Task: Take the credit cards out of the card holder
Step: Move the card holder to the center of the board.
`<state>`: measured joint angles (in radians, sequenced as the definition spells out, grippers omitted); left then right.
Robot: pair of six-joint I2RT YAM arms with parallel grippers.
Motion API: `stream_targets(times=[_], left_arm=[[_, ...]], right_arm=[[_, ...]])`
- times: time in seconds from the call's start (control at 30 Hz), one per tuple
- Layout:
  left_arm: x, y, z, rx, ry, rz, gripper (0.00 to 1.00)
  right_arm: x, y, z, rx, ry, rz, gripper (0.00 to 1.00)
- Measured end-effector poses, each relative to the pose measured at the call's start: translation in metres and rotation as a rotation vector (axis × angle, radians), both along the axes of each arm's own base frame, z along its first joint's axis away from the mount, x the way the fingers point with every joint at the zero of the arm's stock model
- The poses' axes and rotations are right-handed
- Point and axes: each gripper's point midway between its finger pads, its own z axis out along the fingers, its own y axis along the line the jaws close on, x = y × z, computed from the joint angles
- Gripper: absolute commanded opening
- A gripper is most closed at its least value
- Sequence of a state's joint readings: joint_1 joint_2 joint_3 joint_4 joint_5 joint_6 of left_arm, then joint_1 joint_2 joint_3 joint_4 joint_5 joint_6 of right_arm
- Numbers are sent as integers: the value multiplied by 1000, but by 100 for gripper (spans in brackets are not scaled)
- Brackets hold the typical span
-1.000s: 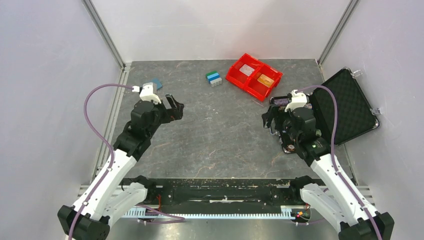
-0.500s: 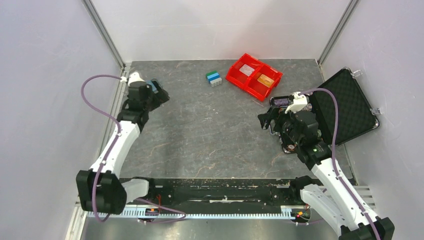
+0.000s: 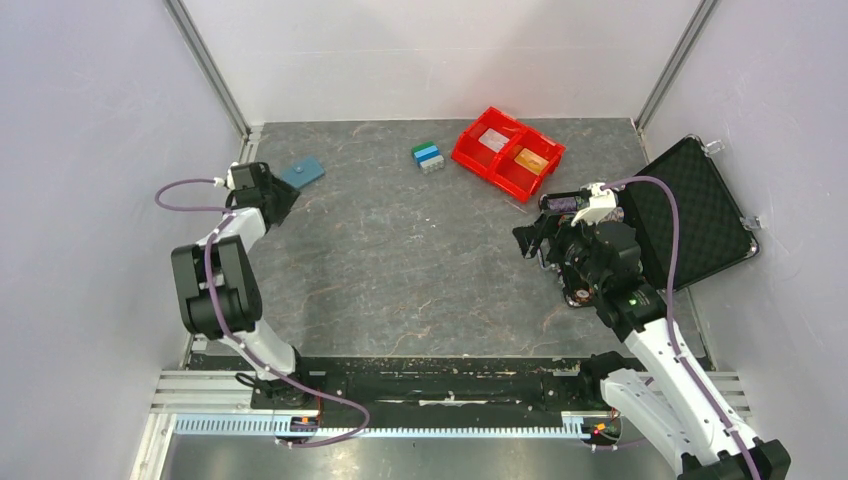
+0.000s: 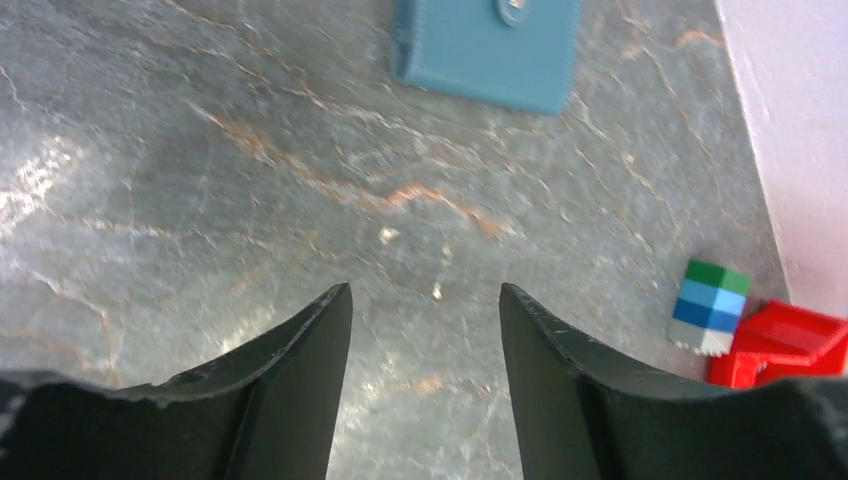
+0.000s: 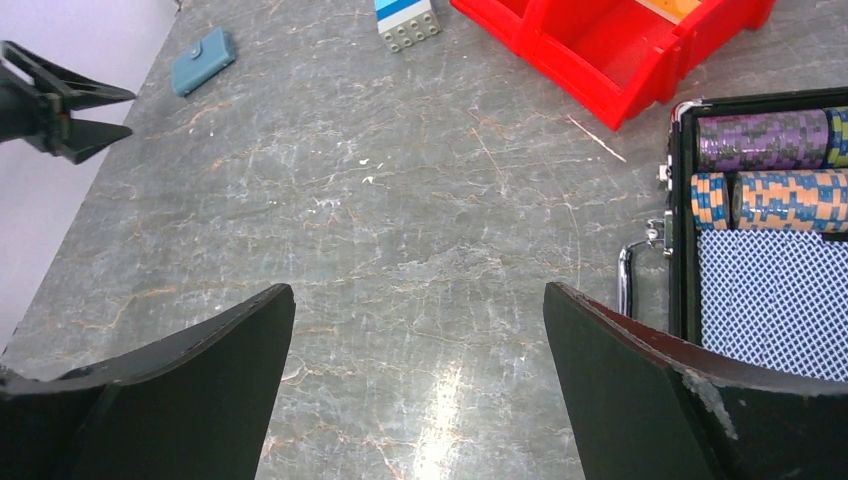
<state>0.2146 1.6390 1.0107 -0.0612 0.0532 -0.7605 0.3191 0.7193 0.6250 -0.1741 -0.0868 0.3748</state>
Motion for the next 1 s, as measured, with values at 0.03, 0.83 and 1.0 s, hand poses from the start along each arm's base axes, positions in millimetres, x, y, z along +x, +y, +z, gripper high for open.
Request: stream_targets(times=[0.03, 0.83, 1.0], left_arm=[[4, 5, -9, -15, 7, 17, 59], [92, 46, -67, -115, -20, 87, 37], [100, 42, -71, -157, -47, 74, 16]], right_arm=[[0, 1, 2, 3, -3, 6, 97], [-3, 9, 11, 46, -10, 39, 95], [-3, 10, 10, 58, -1, 39, 95]])
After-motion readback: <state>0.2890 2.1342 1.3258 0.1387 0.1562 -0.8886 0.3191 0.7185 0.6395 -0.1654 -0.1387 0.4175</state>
